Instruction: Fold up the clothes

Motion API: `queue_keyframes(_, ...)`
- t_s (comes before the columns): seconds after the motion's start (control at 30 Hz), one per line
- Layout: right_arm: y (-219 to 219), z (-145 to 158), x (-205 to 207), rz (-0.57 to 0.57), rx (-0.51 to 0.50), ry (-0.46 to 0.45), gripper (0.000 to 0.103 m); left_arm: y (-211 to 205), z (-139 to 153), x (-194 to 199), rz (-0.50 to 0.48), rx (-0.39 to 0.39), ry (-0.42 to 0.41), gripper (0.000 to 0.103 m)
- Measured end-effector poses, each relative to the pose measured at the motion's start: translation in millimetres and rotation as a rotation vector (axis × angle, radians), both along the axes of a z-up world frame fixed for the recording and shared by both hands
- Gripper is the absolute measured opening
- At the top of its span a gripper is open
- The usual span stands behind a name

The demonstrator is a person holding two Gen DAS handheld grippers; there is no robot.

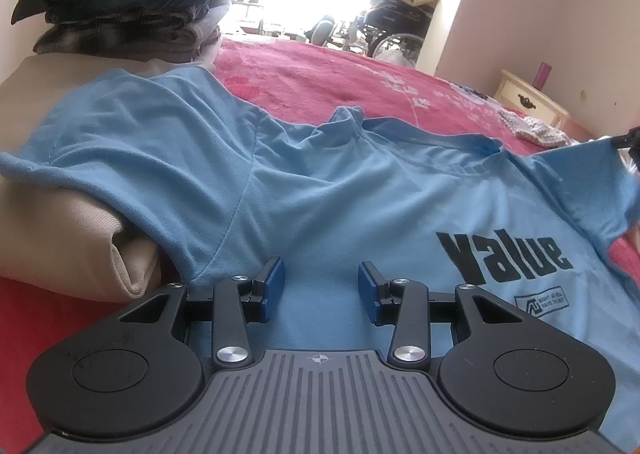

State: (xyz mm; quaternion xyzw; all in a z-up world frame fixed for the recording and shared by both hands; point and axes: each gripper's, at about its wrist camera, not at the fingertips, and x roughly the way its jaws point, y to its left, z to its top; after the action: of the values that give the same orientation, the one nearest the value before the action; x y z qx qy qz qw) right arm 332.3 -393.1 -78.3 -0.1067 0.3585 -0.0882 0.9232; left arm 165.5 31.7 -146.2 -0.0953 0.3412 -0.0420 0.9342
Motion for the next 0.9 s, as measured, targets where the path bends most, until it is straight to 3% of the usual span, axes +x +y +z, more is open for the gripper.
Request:
queue_keyframes(0.17, -10, -44, 33, -0.018, -0.186, 0.116, 0.001, -5, -2, 0, -0.008, 0.035, -0.013, 0.041)
queue_keyframes(0.33, -14, -85, 49, -0.121, -0.310, 0.158, 0.004, -5, -2, 0, -0.014, 0.042, -0.017, 0.041)
queue_keyframes(0.4, -22, -81, 44, -0.184, -0.284, 0.118, 0.026, -4, -2, 0, -0.015, 0.042, -0.018, 0.041)
queue_keyframes(0.5, -43, -55, 19, -0.278, -0.098, -0.016, 0.036, -3, -1, 0, -0.013, 0.033, -0.014, 0.041)
queue_keyframes(0.6, -75, -36, -22, -0.413, 0.280, -0.080, 0.037, -2, -1, 1, -0.009, 0.022, -0.009, 0.041)
queue_keyframes(0.67, -95, -40, -53, -0.505, 0.560, -0.053, 0.037, -2, -1, 1, -0.007, 0.019, -0.007, 0.041)
queue_keyframes(0.77, -115, -65, -95, -0.643, 0.889, 0.004, 0.040, -2, 0, 0, -0.005, 0.018, -0.005, 0.041)
queue_keyframes(0.9, -123, -105, -124, -0.779, 1.171, 0.050, 0.040, 0, 1, 0, -0.001, 0.008, 0.000, 0.041)
